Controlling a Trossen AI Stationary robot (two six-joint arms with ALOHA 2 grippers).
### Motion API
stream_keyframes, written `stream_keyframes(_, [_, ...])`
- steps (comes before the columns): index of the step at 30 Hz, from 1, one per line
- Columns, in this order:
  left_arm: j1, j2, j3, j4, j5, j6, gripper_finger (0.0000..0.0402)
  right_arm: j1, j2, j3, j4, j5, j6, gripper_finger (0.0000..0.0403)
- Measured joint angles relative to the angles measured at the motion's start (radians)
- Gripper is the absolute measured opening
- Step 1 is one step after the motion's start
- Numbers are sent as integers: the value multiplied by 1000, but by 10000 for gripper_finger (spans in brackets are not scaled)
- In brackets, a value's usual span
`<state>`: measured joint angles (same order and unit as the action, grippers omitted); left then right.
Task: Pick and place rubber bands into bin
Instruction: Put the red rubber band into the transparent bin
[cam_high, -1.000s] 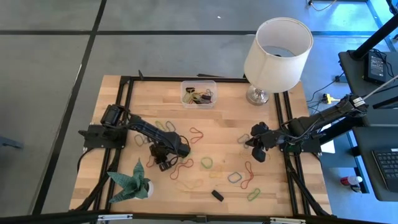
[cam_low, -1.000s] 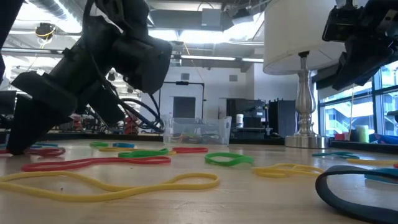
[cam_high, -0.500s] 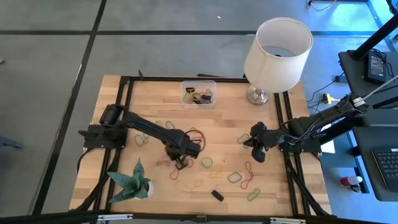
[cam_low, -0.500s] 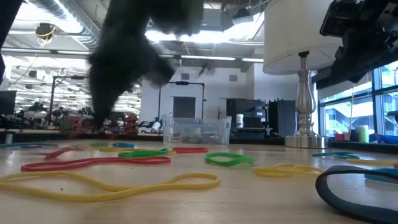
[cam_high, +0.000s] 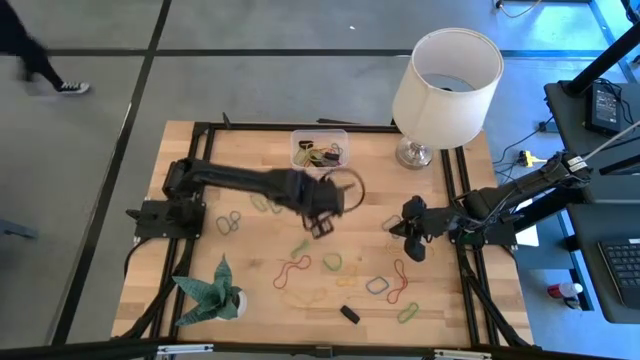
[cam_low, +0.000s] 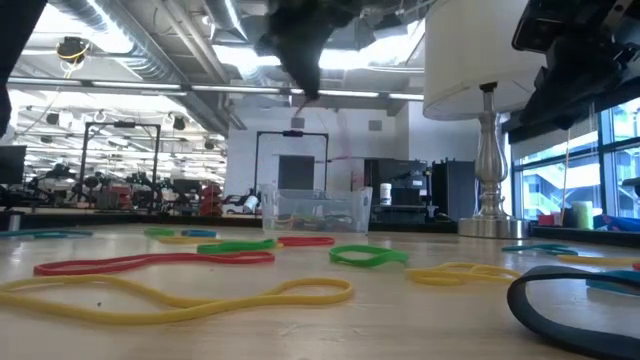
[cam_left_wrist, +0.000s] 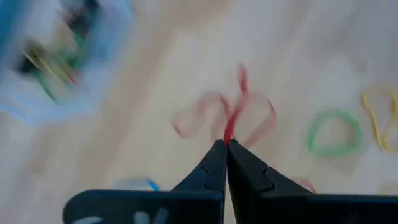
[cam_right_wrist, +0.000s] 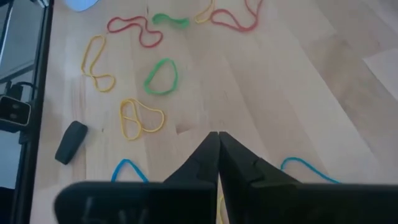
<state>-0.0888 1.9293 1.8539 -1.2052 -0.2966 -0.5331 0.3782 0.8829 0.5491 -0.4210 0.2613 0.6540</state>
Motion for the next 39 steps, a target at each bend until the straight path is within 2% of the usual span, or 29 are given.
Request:
stream_keyframes(8, [195, -2, 146, 68, -70, 295, 2, 0, 0, 0, 10, 0, 85, 12])
stream_keyframes(13, [340, 2, 148, 172, -7, 454, 2, 0, 0, 0, 14, 68, 104, 12])
stream_keyframes(19, [463, 43, 148, 168, 27, 545, 2, -2, 0, 0, 13, 136, 105, 12])
stream_keyframes(24, [517, 107, 148, 154, 114, 607, 2, -2, 0, 0, 12, 210, 105, 12])
stream_keyframes(29, [536, 189, 148, 130, 117, 664, 2, -2, 0, 0, 11, 295, 105, 12])
stream_keyframes(35, [555, 286, 148, 25, 102, 670, 3, -28, 0, 0, 5, 321, 105, 12])
stream_keyframes(39, [563, 328, 147, -5, 21, 658, 3, -43, 0, 0, 5, 322, 105, 12])
